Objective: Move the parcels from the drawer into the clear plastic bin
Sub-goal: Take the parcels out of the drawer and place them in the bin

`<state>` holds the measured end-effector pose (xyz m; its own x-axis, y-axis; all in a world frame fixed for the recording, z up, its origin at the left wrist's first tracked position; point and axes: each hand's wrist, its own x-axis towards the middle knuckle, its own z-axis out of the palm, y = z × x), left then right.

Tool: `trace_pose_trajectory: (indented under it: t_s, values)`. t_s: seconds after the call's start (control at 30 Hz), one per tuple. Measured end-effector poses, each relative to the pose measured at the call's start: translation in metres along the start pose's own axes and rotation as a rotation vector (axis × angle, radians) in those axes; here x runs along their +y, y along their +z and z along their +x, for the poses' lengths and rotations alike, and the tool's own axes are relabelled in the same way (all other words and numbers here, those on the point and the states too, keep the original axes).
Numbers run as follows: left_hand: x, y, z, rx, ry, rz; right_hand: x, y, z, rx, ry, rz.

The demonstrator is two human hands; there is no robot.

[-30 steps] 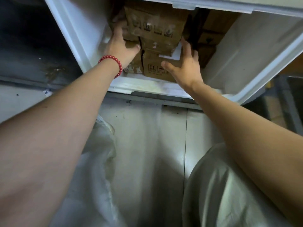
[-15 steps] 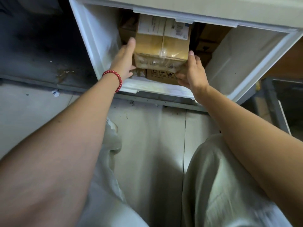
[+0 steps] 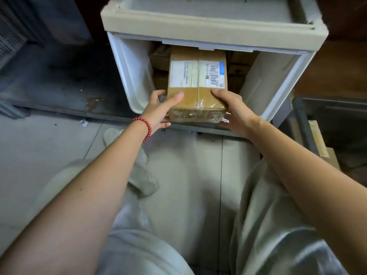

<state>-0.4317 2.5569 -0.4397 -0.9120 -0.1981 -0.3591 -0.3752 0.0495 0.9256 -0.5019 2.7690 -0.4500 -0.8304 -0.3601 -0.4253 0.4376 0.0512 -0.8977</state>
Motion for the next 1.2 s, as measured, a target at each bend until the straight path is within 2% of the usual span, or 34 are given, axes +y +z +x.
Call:
trace_pose_trajectory:
  t_s: [0.27,0.37,0.5,0.77,0.97,1.13,1.2]
  values:
    - [-0.025,0.013,-0.094,-0.037,0.029,0.114,0.005,-0.011,-0.057,0.036,-0.031,0.031]
    - [-0.030,0.015,-0.116,0.050,0.073,0.088,0.011,-0.003,-0.067,0.000,-0.039,0.048]
    - [-0.035,0.010,-0.134,0.168,0.088,-0.070,0.020,0.008,-0.075,-0.014,-0.010,0.101]
    - [-0.055,-0.001,-0.154,0.289,0.081,-0.124,0.022,0.022,-0.083,0.008,0.020,-0.019]
    - [-0.066,-0.011,-0.159,0.270,0.151,0.012,0.030,0.027,-0.082,-0.022,0.075,-0.158]
    - [-0.078,-0.015,-0.155,0.201,0.119,0.136,0.032,0.026,-0.077,-0.071,0.118,-0.222]
    - [-0.081,-0.017,-0.154,0.238,0.090,0.268,0.033,0.024,-0.075,-0.072,0.135,-0.212]
